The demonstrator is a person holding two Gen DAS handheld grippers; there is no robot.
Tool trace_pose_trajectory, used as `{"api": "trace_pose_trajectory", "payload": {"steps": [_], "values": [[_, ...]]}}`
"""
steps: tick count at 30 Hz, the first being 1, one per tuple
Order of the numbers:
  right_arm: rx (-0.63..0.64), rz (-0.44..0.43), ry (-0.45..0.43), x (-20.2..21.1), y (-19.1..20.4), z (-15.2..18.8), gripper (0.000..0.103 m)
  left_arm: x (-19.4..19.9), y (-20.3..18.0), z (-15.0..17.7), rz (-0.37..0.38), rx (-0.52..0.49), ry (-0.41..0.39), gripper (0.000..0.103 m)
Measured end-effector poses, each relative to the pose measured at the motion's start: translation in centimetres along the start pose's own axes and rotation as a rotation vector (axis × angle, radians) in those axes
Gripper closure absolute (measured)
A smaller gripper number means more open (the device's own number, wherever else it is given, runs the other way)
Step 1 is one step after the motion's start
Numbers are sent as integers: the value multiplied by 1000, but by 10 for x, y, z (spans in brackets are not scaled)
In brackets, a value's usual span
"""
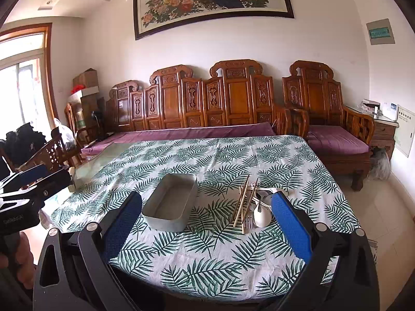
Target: Organize utensils
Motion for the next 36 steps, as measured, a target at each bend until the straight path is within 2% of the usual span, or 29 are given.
{"api": "trace_pose_trajectory", "payload": {"steps": [36], "values": [[-1, -1, 1, 1, 1, 0, 3, 6, -6, -5, 3, -12, -15, 6]]}}
Point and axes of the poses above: each gripper's, at about its wrist camera, not at the fingertips, and x roughly against the way its jaws point, y to its left, z to its underside, the point moved 4 cm from there along -x, roughly the way its jaws point, and after that the axes turned 10 degrees about z, right-handed, at the moved point
